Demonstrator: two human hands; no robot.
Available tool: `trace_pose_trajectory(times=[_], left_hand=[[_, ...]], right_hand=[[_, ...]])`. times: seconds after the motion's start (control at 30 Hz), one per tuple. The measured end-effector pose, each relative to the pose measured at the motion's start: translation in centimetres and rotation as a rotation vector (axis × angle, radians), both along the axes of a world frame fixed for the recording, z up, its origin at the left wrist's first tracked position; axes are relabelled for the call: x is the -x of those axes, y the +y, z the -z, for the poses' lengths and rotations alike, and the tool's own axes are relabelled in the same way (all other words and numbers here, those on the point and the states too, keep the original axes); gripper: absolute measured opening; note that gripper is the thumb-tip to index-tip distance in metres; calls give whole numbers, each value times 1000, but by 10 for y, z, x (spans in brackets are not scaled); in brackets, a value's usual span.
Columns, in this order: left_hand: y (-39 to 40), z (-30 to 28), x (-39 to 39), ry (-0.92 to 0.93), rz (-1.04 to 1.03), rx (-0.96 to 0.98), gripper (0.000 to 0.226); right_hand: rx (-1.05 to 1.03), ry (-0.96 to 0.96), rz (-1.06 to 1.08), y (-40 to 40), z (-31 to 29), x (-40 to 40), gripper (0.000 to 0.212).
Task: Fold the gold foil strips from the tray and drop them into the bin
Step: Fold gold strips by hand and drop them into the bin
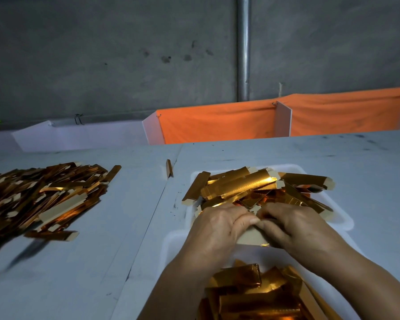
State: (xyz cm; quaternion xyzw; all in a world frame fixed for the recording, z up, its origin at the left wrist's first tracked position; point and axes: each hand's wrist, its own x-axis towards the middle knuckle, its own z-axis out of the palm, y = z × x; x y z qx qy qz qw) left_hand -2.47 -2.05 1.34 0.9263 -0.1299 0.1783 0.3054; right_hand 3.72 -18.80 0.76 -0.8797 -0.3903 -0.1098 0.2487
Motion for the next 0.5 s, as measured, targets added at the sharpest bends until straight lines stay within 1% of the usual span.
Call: trace_pose_trajectory(times=[0.03, 0.1, 0.13, 0.17, 0.2, 0.3, 0.4, 0.47, 0.5], left_hand=[[2, -1, 0, -9, -23, 36, 23], [5, -1, 0, -10, -30, 108, 22], [5, -1, 0, 13, -10, 128, 22], [5, 0, 0, 46, 14, 138, 23], [5, 1, 1, 75, 30, 139, 23], [6, 3, 1, 113, 11, 159, 19], [9, 3, 2, 163, -14, 225, 21], [9, 3, 3, 206, -19, 255, 24], [9, 3, 3, 232, -18, 277, 26]], right_hand=[[-35, 54, -28, 0, -2, 2, 17], [-88, 133, -64, -1, -7, 4, 32], [-95, 146, -69, -3, -8, 4, 39], [-91, 146, -67, -4, -9, 3, 41], [-83, 141, -61, -5, -9, 2, 38], [-92, 143, -25, -7, -11, 0, 12], [-73, 180, -19, -8, -9, -1, 19], [-77, 257, -14, -9, -10, -1, 14], [-104, 327, -25, -10, -11, -1, 23]])
